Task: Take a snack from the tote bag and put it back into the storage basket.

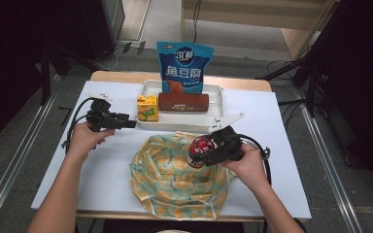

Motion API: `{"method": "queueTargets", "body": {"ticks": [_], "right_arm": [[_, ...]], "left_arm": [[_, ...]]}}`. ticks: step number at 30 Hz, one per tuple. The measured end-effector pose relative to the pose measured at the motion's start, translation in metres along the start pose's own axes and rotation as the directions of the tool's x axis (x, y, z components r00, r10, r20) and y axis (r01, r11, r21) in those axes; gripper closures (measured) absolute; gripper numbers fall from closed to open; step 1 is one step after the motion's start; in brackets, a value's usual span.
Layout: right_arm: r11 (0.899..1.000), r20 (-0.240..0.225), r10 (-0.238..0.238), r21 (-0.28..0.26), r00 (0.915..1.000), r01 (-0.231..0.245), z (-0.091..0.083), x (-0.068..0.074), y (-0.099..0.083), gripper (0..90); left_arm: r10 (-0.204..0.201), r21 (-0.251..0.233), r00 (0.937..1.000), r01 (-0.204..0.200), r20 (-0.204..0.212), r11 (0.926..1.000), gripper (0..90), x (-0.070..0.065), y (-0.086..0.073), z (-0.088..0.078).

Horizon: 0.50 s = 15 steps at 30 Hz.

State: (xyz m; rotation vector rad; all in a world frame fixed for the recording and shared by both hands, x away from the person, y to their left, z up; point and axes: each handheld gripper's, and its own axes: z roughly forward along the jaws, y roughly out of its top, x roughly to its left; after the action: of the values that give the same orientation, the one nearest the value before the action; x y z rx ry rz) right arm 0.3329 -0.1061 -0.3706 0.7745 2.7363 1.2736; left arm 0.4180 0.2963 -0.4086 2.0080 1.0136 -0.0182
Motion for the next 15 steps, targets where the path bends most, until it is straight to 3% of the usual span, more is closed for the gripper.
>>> {"method": "queueTargets", "body": {"ticks": [15], "right_arm": [[1.0, 0.008, 0.001, -0.031, 1.0, 0.0, -0.013, -0.006, 0.015, 25.7]], "left_arm": [[0.003, -0.004, 1.0, -0.003, 0.009, 1.0, 37.9, 0.0, 0.0, -0.003]]}}
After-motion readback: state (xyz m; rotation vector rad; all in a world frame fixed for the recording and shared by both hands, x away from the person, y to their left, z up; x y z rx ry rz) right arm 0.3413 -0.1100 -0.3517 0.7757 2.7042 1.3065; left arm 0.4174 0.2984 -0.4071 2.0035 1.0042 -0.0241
